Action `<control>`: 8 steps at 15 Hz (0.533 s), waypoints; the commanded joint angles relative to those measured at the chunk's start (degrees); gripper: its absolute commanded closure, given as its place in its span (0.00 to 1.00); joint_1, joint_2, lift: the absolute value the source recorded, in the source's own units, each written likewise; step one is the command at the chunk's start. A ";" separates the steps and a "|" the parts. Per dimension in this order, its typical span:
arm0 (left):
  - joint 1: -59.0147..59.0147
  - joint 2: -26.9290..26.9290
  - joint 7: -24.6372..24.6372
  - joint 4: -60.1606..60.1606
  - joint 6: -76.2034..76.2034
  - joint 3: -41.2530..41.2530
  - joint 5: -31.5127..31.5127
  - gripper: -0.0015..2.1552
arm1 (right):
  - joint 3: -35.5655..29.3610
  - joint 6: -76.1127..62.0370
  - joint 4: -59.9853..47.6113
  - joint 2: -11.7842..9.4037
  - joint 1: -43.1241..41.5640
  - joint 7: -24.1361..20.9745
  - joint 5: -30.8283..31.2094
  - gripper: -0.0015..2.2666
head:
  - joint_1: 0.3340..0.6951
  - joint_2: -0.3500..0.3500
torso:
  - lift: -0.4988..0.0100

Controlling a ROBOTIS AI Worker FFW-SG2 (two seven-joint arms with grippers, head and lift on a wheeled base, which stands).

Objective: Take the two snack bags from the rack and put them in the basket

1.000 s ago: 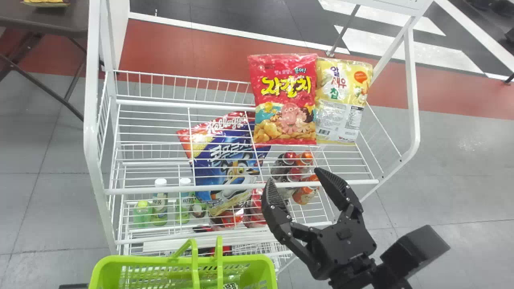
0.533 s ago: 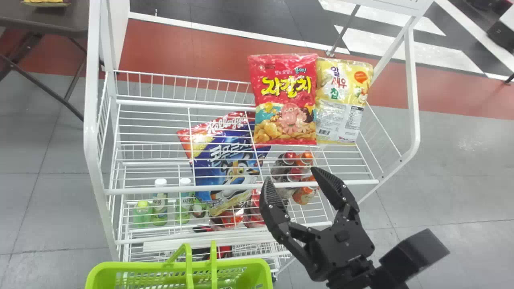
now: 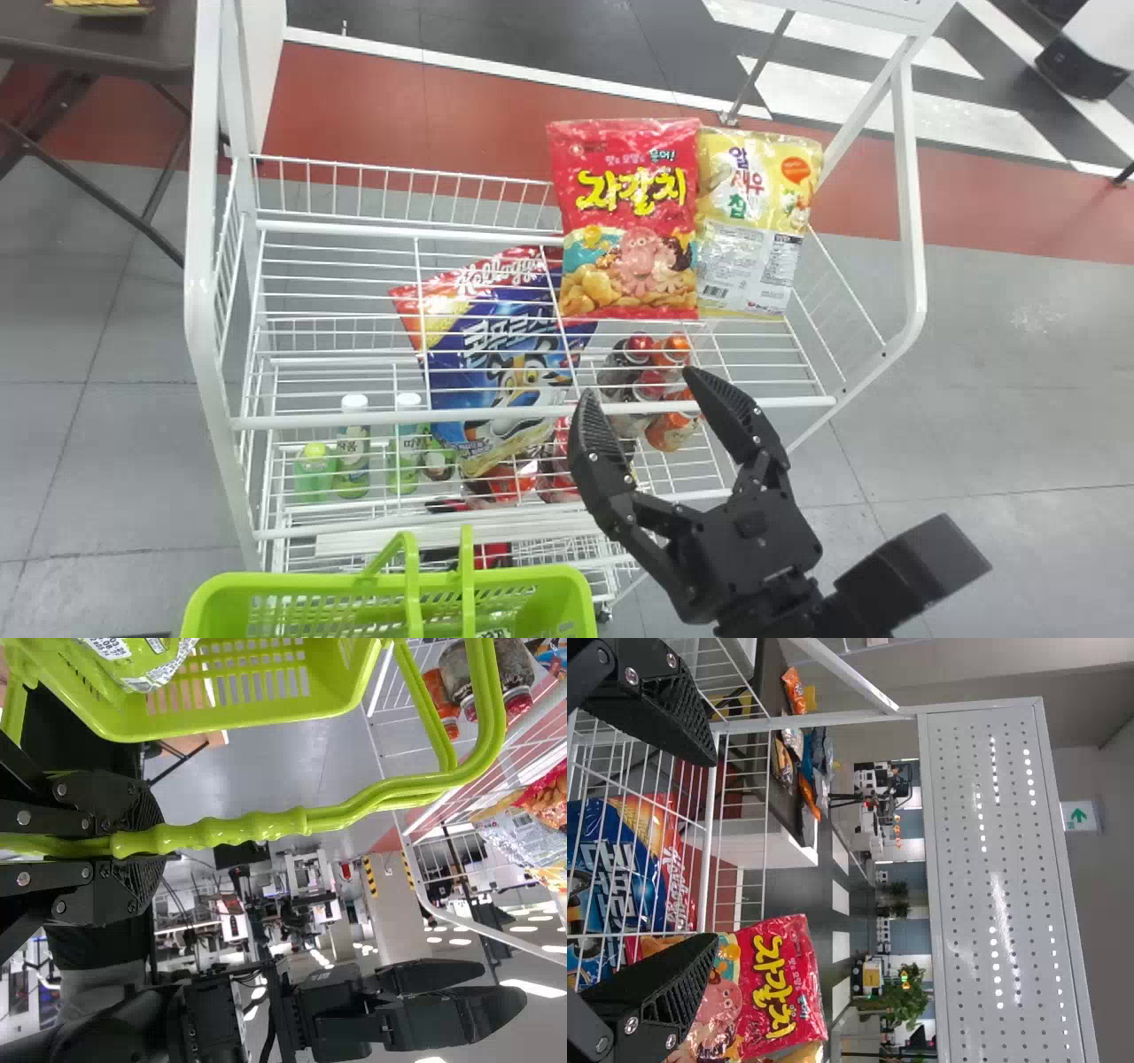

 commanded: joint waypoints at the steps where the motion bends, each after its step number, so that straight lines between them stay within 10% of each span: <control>1: -0.07 -0.15 0.02 0.01 0.03 -0.14 0.04 0.69 | 0.13 -1.43 0.66 0.05 -0.16 0.00 0.04 0.05 | 1.00 0.00 | 0.96; 8: -0.25 -0.15 0.38 0.10 0.03 -0.32 0.04 0.69 | 0.31 -1.78 0.75 0.05 -0.07 -0.08 -0.14 0.05 | 1.00 0.00 | 0.96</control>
